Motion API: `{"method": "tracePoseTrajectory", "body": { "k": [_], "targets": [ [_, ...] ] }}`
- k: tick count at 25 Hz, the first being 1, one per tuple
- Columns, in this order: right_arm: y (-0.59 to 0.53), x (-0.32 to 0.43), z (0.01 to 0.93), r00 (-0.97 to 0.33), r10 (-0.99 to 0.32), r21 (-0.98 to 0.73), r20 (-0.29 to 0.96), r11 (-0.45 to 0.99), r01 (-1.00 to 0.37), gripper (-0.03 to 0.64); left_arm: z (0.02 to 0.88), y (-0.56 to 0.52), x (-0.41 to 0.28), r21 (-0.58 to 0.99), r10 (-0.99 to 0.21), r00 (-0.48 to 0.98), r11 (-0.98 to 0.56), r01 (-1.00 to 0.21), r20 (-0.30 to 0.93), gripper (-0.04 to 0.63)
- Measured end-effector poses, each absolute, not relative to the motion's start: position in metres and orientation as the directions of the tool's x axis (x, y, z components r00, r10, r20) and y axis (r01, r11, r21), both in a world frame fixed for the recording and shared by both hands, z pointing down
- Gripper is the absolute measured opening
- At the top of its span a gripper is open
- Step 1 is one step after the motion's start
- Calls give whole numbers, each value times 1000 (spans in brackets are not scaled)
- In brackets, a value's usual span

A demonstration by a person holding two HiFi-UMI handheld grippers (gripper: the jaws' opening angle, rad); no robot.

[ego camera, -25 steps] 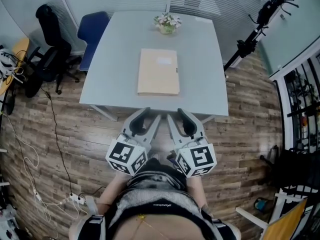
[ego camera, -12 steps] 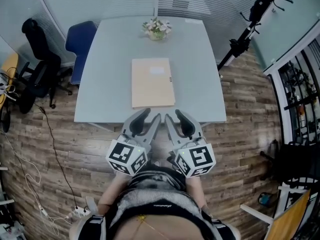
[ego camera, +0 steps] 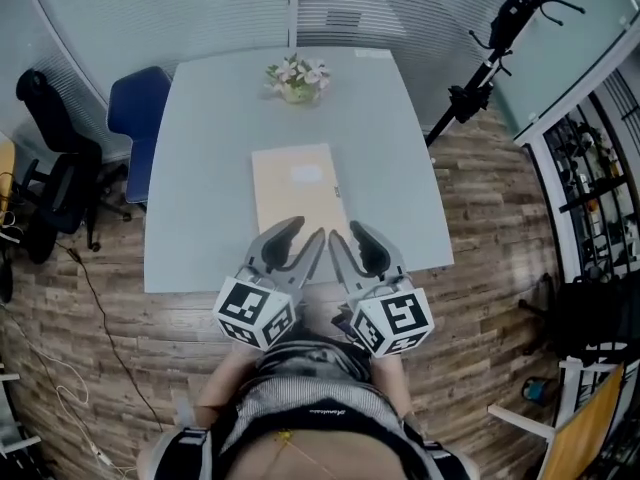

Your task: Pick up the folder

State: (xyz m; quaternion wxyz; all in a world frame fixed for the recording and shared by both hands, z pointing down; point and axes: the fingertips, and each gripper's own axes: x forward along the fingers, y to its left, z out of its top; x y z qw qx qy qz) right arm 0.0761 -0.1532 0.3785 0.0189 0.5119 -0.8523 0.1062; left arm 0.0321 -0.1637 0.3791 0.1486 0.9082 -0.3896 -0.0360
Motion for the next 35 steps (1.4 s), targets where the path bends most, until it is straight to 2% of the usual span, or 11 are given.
{"method": "tracePoseTrajectory", "body": {
  "k": [12, 22, 30, 35],
  "targets": [
    [-220, 47, 398, -430, -881, -129, 195, 411, -902, 149, 393, -230, 2, 312, -678, 732, -682, -662, 71, 121],
    [-245, 32, 415, -445, -860, -129, 252, 426, -896, 149, 408, -255, -22, 337, -716, 691, -629, -700, 101, 127],
    [-277, 43, 465, -419, -831, -127, 366, 401, -907, 151, 455, -284, -35, 395, -737, 647, -545, -739, 195, 130],
    [-293, 62, 511, -384, -798, -130, 465, 367, -921, 166, 504, -298, -46, 408, -739, 605, -474, -780, 298, 137]
  ]
}}
